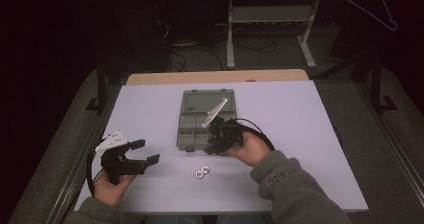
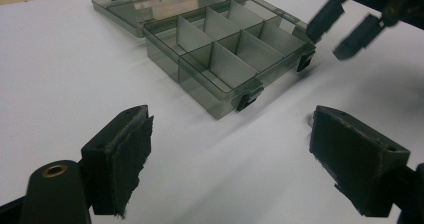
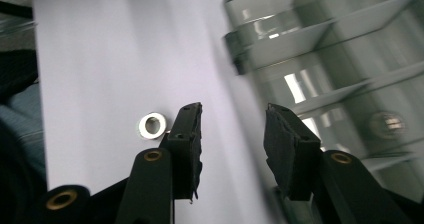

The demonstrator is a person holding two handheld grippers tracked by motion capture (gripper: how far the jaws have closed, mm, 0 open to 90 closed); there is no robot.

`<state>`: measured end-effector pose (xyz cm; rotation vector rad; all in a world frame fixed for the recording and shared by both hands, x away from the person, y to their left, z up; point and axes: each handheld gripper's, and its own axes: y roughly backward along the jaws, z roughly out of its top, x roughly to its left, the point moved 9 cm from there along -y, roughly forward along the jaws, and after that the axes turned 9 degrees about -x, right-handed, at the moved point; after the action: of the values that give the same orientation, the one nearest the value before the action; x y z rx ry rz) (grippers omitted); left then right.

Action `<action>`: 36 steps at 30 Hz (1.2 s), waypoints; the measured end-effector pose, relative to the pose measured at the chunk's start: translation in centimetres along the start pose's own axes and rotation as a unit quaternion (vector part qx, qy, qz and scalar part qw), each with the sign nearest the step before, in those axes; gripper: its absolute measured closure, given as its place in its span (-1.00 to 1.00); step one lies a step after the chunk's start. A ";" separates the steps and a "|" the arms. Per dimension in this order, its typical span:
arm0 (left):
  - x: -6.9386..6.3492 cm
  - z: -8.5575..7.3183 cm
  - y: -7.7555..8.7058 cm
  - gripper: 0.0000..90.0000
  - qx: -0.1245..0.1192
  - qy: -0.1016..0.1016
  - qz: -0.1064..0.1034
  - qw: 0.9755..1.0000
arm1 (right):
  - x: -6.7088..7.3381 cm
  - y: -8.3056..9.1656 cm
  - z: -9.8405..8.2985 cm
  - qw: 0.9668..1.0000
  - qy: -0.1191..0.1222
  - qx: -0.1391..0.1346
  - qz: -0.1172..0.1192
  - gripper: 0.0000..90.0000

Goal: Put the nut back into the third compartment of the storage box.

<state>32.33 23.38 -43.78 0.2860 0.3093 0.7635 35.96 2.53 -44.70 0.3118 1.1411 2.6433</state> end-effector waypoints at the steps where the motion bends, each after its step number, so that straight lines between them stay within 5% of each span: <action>1: 0.0 0.0 0.0 -0.64 0.000 0.001 0.000 1.000 | 0.3 -0.2 -0.2 1.000 0.004 0.003 0.002 0.28; 14: 0.0 0.0 0.0 -0.64 0.000 0.002 0.001 1.000 | 2.7 -3.7 -2.9 0.999 0.004 0.042 0.028 0.28; 36: 0.0 0.1 0.1 -0.64 -0.003 0.003 0.001 1.000 | 3.1 -5.0 -3.6 0.997 0.023 0.076 -0.004 0.47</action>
<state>32.34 23.43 -43.72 0.2796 0.3118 0.7674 32.67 4.33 -50.54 0.2739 1.3598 2.5741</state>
